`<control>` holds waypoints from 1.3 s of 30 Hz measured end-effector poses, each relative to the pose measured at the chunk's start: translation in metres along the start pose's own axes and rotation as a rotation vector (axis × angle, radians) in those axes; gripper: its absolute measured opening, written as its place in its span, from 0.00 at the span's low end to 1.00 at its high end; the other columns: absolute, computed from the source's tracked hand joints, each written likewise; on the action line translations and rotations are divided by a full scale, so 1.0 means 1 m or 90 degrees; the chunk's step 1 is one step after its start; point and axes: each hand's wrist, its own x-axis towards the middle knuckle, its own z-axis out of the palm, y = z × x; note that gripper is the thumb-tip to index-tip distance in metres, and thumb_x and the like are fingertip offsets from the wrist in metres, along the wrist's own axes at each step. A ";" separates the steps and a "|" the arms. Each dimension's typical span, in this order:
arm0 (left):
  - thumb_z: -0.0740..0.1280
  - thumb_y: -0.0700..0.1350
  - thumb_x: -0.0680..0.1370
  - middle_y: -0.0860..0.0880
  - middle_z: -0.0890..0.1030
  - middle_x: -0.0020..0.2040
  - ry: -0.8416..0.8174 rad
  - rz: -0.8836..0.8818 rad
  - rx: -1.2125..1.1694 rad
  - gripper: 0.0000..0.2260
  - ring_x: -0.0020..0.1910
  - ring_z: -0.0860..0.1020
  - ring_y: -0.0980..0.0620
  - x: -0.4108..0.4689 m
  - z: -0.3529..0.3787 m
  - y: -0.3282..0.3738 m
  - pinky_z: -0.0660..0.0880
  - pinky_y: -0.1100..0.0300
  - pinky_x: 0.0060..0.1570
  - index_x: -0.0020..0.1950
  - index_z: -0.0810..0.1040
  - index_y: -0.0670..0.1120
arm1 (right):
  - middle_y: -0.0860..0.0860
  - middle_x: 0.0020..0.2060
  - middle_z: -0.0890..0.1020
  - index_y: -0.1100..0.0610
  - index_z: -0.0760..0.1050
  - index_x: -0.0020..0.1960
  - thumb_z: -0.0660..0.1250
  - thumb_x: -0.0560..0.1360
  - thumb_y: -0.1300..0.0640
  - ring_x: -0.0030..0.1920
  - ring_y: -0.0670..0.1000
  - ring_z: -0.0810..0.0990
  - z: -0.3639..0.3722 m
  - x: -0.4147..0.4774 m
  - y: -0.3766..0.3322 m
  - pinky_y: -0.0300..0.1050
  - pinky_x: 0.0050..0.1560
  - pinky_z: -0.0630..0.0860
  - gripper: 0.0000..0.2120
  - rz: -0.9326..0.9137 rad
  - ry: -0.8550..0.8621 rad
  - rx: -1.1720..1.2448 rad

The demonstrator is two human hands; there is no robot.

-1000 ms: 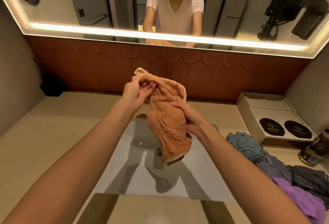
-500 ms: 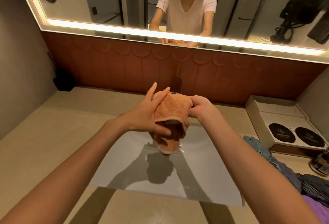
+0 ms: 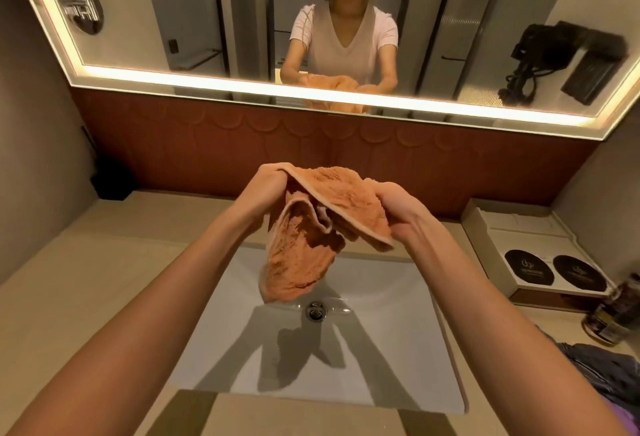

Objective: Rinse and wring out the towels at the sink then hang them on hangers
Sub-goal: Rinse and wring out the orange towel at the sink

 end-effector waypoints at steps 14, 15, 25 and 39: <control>0.65 0.45 0.64 0.45 0.79 0.51 -0.283 -0.007 -0.131 0.21 0.50 0.79 0.49 -0.007 -0.024 -0.003 0.75 0.59 0.47 0.56 0.75 0.47 | 0.57 0.37 0.83 0.64 0.75 0.52 0.57 0.78 0.64 0.37 0.53 0.83 0.026 -0.035 -0.032 0.46 0.41 0.81 0.09 -0.123 -0.011 0.321; 0.66 0.47 0.61 0.46 0.78 0.54 -0.307 0.006 -0.126 0.26 0.51 0.79 0.51 -0.008 -0.028 -0.005 0.75 0.60 0.47 0.59 0.73 0.49 | 0.58 0.36 0.83 0.64 0.76 0.51 0.58 0.79 0.62 0.37 0.53 0.83 0.026 -0.036 -0.033 0.47 0.42 0.81 0.09 -0.132 -0.007 0.355; 0.70 0.37 0.70 0.49 0.77 0.39 -0.090 0.068 0.283 0.07 0.42 0.77 0.49 -0.030 0.007 -0.038 0.73 0.60 0.39 0.42 0.73 0.44 | 0.58 0.36 0.83 0.64 0.78 0.45 0.61 0.78 0.61 0.37 0.55 0.83 0.009 -0.068 -0.042 0.51 0.45 0.80 0.09 -0.194 0.065 0.492; 0.65 0.38 0.73 0.48 0.76 0.35 0.123 0.129 0.115 0.09 0.37 0.76 0.51 -0.050 0.048 0.041 0.74 0.58 0.33 0.35 0.70 0.48 | 0.57 0.39 0.76 0.59 0.71 0.43 0.55 0.79 0.53 0.41 0.54 0.73 -0.091 -0.116 0.009 0.48 0.45 0.70 0.12 0.175 0.126 -0.142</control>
